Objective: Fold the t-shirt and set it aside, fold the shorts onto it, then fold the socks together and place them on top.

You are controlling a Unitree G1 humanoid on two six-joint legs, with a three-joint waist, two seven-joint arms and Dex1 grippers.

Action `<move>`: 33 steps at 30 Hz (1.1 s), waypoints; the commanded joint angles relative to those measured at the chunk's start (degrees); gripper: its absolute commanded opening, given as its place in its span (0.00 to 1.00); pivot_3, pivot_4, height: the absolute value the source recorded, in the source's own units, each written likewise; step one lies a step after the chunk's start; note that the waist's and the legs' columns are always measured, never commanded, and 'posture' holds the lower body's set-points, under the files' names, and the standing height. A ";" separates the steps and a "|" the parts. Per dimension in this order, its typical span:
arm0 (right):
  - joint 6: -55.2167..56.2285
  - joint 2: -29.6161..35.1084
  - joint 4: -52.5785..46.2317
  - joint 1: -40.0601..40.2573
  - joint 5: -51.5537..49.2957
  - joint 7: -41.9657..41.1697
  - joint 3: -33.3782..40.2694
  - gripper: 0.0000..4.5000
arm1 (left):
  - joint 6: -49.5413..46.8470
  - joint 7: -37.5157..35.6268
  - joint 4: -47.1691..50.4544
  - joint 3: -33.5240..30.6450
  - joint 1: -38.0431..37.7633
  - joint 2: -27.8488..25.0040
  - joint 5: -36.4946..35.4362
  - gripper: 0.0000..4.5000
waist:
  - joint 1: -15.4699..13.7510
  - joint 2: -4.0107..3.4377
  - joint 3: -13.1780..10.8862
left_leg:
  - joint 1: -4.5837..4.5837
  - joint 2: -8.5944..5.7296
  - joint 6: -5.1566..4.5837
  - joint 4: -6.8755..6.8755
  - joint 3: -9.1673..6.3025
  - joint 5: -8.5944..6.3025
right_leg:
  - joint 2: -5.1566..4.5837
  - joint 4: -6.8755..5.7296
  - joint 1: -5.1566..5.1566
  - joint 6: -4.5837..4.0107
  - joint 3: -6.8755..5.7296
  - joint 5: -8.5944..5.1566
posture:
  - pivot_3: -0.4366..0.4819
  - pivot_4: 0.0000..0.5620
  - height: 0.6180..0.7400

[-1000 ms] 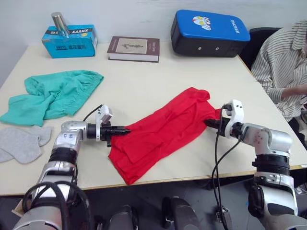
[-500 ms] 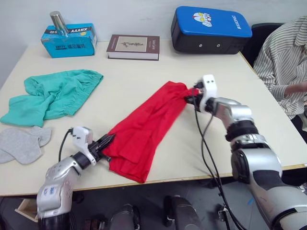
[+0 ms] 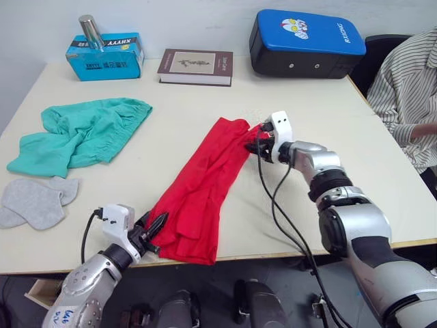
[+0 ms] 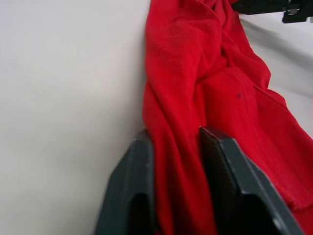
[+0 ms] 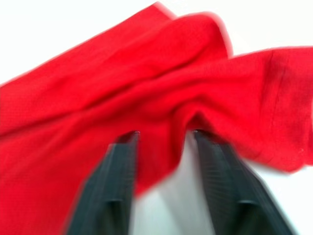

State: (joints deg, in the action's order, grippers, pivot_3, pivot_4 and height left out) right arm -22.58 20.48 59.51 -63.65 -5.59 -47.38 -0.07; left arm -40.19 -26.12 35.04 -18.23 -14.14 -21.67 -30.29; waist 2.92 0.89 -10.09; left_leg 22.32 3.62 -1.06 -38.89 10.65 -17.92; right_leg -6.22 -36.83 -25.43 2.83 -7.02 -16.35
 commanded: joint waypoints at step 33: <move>-67.23 -9.13 -76.78 39.70 -30.76 8.29 -8.38 1.00 | 0.29 -38.01 -84.25 23.85 69.89 -9.29 12.53 0.46 | -0.78 0.44 0.23 | -0.10 0.27 0.55 0.06 -0.21 0.07 | 0.66 -0.23 -0.04 -0.51 -0.36 -0.29 | 0.48 0.27 1.00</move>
State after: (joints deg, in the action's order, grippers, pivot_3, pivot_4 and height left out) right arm -86.86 13.12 -19.77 -25.28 -35.74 -40.99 -4.27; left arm -40.75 -62.56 -48.45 5.70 54.31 -31.31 -18.43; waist 2.15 1.33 -9.86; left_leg 22.22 3.91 -0.50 -38.84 10.44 -17.85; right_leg -5.56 -37.07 -25.47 2.31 -7.38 -16.64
